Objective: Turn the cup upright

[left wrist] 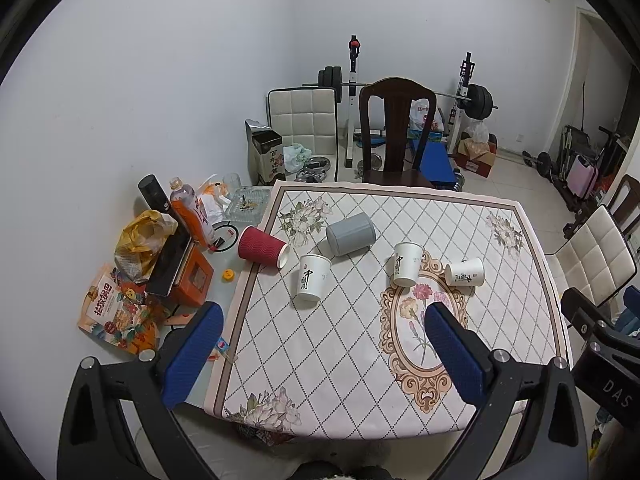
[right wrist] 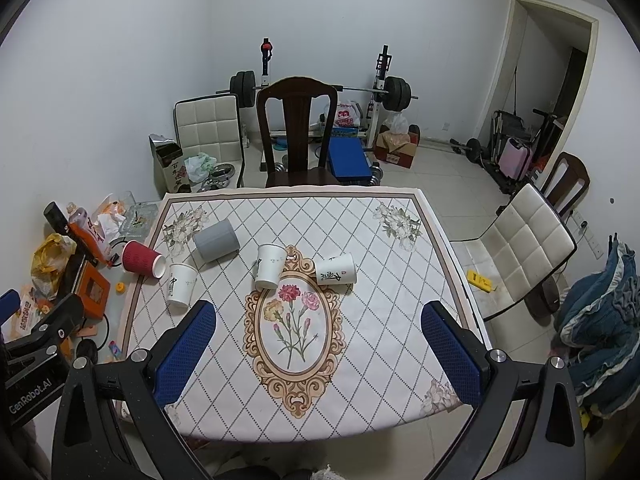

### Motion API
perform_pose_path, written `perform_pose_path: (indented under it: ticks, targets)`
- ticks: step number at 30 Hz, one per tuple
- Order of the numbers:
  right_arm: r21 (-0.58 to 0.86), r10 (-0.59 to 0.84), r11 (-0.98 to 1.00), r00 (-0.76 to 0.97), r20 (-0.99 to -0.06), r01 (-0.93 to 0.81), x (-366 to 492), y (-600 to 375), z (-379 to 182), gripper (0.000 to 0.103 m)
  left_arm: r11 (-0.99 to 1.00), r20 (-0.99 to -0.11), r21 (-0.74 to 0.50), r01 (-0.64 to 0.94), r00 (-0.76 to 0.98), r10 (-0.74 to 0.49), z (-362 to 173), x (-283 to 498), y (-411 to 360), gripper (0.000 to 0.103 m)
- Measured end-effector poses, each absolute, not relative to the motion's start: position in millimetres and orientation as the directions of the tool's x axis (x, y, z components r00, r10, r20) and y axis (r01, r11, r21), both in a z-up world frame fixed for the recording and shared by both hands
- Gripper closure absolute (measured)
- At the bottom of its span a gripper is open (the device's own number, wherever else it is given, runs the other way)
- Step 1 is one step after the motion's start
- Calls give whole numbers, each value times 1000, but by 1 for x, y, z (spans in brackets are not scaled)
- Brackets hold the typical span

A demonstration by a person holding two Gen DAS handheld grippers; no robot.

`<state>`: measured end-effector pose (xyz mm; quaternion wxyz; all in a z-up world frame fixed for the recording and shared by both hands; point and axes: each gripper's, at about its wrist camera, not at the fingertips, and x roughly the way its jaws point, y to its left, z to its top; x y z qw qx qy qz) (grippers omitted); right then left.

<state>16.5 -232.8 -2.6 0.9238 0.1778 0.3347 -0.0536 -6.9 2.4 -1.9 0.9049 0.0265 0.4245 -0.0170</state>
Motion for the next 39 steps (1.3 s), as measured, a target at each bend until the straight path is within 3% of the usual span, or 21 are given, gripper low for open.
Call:
perform_pose_path:
  ticks: [39]
  targets:
    - [289,30,935,764,-645,207,11,-228,-10,0,998,-772,35,49,635,-4,-5,-18,4,0]
